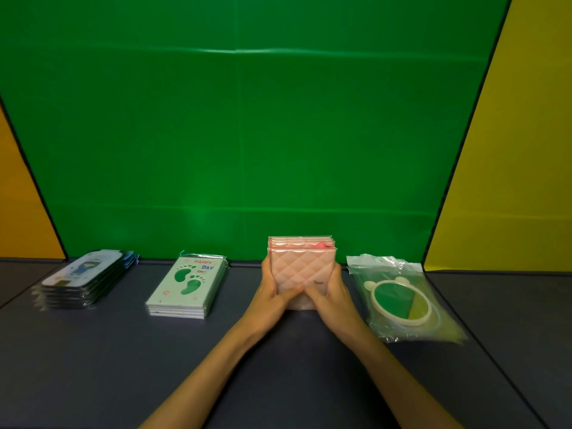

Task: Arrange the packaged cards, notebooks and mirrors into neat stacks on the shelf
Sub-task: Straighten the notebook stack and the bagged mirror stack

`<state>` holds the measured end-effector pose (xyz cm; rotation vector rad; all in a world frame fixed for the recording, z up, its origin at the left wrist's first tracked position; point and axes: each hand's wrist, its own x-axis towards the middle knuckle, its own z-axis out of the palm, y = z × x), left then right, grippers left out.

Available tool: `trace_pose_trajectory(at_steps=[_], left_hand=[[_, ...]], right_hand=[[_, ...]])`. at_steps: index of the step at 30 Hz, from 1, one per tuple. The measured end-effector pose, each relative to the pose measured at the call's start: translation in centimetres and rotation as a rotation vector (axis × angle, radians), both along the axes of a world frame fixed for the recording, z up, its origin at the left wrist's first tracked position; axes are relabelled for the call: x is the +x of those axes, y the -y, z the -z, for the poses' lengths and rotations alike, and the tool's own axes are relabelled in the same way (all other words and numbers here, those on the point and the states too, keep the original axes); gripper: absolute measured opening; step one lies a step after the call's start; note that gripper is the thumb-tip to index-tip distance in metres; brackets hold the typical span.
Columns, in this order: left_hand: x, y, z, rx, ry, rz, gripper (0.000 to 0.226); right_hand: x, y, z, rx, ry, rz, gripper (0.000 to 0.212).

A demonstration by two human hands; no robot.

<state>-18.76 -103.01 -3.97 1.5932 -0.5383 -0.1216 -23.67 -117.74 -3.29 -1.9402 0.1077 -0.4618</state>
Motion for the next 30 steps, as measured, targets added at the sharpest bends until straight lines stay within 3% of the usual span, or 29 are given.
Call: trace_pose_trajectory(at_steps=[12,18,22,25,28,30], left_hand=[[0.8,-0.7,-0.3,0.201,0.096,-0.032,0.071],[2.0,-0.9,-2.3,0.206,-0.265,-0.149,0.049],[2.5,-1.2,-1.8,0.380,-0.372,-0.207,0.051],[2.8,-1.1,-0.9,0.440,-0.358,-0.245,0.054],[3.5,-0.7,-0.5,0.642,-0.260,-0.304,0.066],[3.7,-0.8,-0.5,0.729,-0.246,-0.311,0.062]], right_hand=[[0.8,0.2,-0.5,-0.074,-0.068,0.013,0.047],[2.3,0.8,-1.8,-0.039,-0.261,0.010,0.039],[2.8,0.5,-1.6,-0.057,-0.397,-0.007,0.036],[2.8,0.3,-1.1,-0.105,-0.445,0.011,0.037],[2.9,0.7,-1.0,-0.103,-0.454,0.024,0.034],[3.0,0.9,-1.0,-0.103,-0.458,0.041,0.033]])
